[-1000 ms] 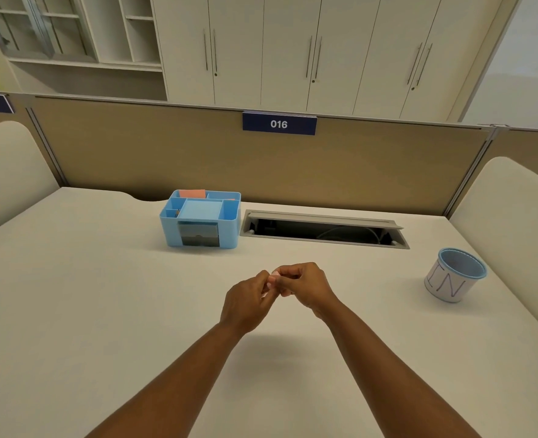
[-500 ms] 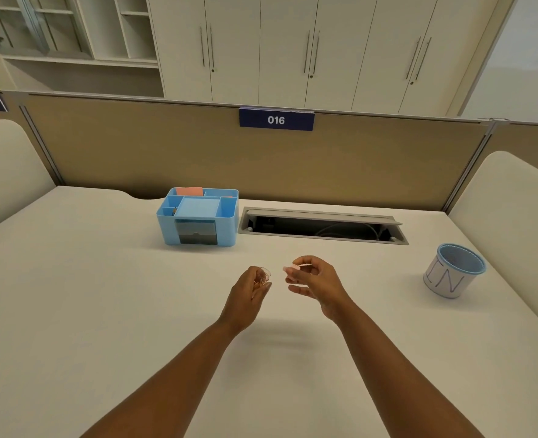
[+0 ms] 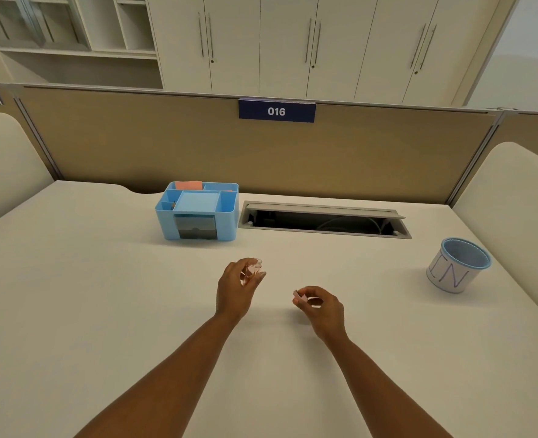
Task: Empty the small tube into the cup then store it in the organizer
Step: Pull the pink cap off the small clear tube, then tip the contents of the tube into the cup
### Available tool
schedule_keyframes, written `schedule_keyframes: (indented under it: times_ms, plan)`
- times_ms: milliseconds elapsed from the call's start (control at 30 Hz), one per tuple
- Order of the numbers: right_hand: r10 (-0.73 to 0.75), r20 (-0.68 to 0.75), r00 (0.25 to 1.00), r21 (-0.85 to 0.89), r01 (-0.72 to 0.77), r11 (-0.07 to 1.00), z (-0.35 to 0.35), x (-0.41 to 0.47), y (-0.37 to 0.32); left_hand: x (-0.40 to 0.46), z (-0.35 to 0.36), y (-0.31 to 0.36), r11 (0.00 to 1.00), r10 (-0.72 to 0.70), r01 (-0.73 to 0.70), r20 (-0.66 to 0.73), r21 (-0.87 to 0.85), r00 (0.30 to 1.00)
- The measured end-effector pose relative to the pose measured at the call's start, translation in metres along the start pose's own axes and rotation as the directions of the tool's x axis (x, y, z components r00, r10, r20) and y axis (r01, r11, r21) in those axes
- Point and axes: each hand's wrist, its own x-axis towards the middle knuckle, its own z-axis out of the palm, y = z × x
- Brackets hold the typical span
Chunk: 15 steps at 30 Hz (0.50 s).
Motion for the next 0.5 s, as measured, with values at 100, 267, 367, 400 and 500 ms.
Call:
schedule_keyframes:
  times_ms: [100,267,367,400,500]
  plan:
    - [0.022,-0.047,0.999,-0.013,-0.022,1.000,0.003,-0.003,0.010,-0.001,-0.001,-0.003,1.000,-0.018,0.018,-0.004,-0.002,1.000]
    - [-0.038,0.031,0.999,-0.190,0.043,0.981,0.004,-0.006,0.021,-0.003,-0.001,-0.001,1.000,-0.012,0.012,0.025,0.002,1.000]
    - [-0.061,0.034,0.998,-0.313,0.069,0.947,0.006,-0.006,0.024,-0.004,-0.001,0.002,1.000,-0.011,0.010,0.054,0.013,0.998]
    - [-0.063,0.033,0.997,-0.330,0.070,0.941,0.006,-0.006,0.025,-0.004,-0.001,0.003,1.000,-0.013,0.012,0.066,0.015,0.998]
    - [-0.057,0.045,0.997,-0.313,0.068,0.947,0.004,-0.006,0.024,-0.005,0.000,0.006,1.000,-0.018,0.016,0.099,0.026,0.995]
